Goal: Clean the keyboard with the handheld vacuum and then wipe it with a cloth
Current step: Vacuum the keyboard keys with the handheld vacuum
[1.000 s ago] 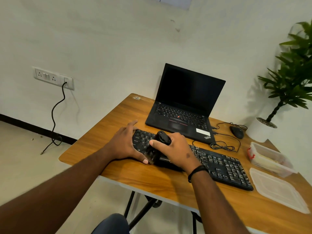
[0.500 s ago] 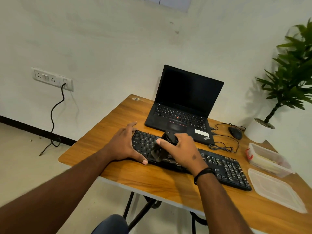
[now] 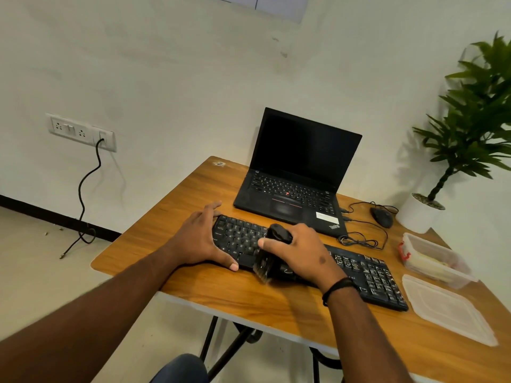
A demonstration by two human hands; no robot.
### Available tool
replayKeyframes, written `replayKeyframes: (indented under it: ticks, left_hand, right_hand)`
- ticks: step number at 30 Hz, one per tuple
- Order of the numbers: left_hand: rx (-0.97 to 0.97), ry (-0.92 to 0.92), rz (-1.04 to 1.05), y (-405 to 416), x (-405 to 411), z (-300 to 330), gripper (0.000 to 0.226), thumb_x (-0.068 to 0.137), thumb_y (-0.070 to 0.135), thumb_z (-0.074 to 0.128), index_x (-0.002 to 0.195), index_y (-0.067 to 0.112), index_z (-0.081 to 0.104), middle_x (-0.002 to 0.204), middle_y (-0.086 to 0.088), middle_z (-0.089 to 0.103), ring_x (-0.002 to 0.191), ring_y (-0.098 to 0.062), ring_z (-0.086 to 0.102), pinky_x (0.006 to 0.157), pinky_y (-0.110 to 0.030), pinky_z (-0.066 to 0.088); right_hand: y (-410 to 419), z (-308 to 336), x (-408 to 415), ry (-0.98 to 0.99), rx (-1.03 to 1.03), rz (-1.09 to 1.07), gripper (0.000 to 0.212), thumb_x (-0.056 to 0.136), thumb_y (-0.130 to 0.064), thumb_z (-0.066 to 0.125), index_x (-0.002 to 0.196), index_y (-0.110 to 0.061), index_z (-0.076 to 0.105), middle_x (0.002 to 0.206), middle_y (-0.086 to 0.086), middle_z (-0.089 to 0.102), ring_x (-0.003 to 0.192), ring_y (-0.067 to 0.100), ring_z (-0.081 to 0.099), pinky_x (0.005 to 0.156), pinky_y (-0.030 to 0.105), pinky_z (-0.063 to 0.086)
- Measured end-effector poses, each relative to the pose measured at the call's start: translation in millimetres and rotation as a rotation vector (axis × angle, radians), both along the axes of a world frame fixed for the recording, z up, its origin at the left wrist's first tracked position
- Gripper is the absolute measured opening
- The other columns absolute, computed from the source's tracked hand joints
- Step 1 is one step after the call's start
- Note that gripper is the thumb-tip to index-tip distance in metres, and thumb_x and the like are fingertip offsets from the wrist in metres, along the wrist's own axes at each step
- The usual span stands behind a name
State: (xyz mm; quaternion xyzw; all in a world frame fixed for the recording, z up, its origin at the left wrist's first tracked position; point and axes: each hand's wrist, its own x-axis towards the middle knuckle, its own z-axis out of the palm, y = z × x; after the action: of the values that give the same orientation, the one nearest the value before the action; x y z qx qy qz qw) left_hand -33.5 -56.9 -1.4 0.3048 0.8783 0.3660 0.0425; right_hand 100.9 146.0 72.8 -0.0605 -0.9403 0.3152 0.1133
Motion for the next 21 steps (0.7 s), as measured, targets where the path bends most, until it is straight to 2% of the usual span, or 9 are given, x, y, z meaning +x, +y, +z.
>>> replayKeyframes:
  ticks: [2,4,7,9,11,15,21]
  left_hand:
    - [-0.004,-0.004,0.001,0,0,1,0.155,0.033,0.071,0.092,0.157,0.029,0.01,0.156,0.0,0.037,0.143,-0.019,0.031,0.116,-0.04,0.031]
    - [-0.003,-0.009,0.002,0,0,0,0.155,0.032,0.072,0.091,0.157,0.03,0.01,0.156,0.0,0.037,0.143,-0.019,0.031,0.116,-0.04,0.03]
    - [-0.003,-0.021,0.001,0,0,1,0.156,0.031,0.073,0.091,0.157,0.03,0.01,0.156,0.0,0.037,0.143,-0.019,0.031,0.116,-0.041,0.03]
    - [-0.002,-0.021,0.003,0,0,0,0.157,0.03,0.074,0.09,0.157,0.03,0.01,0.156,0.001,0.037,0.143,-0.02,0.031,0.116,-0.041,0.03]
    - [-0.005,-0.019,0.002,-1,0,1,0.157,0.029,0.077,0.089,0.157,0.031,0.01,0.157,0.001,0.037,0.143,-0.02,0.031,0.116,-0.041,0.03]
    - [-0.001,-0.015,0.005,0,1,1,0.155,0.03,0.074,0.09,0.157,0.03,0.011,0.156,0.0,0.037,0.143,-0.02,0.032,0.117,-0.041,0.031]
    - [-0.001,-0.014,0.001,0,1,2,0.154,0.032,0.071,0.092,0.157,0.029,0.012,0.156,0.0,0.037,0.142,-0.019,0.033,0.116,-0.04,0.032]
  right_hand:
    - [6,-3,1,0.063,0.011,-0.05,0.045,0.085,-0.052,0.068,0.069,-0.009,0.062,0.064,0.005,0.064,0.057,0.017,0.058,0.056,0.036,0.05]
    - [8,-1,4,0.017,-0.027,-0.038,0.044,0.084,-0.05,0.069,0.074,-0.008,0.066,0.072,0.01,0.068,0.063,0.021,0.063,0.061,0.038,0.053]
    - [13,-2,7,0.079,0.028,-0.085,0.047,0.084,-0.054,0.067,0.072,-0.008,0.064,0.066,0.006,0.065,0.059,0.02,0.059,0.058,0.04,0.053]
    - [13,-2,8,0.033,0.024,-0.073,0.047,0.084,-0.052,0.068,0.074,-0.007,0.064,0.067,0.007,0.065,0.058,0.019,0.059,0.059,0.041,0.053]
    - [15,-4,9,0.069,0.077,-0.1,0.047,0.086,-0.053,0.066,0.072,-0.007,0.064,0.066,0.007,0.065,0.059,0.019,0.059,0.059,0.042,0.053]
    - [21,-3,15,0.048,0.083,-0.146,0.048,0.085,-0.053,0.066,0.071,-0.008,0.063,0.067,0.008,0.065,0.059,0.017,0.057,0.056,0.037,0.05]
    - [31,-4,23,0.025,0.135,-0.252,0.045,0.087,-0.053,0.065,0.062,-0.017,0.057,0.058,-0.002,0.056,0.055,0.015,0.052,0.05,0.029,0.041]
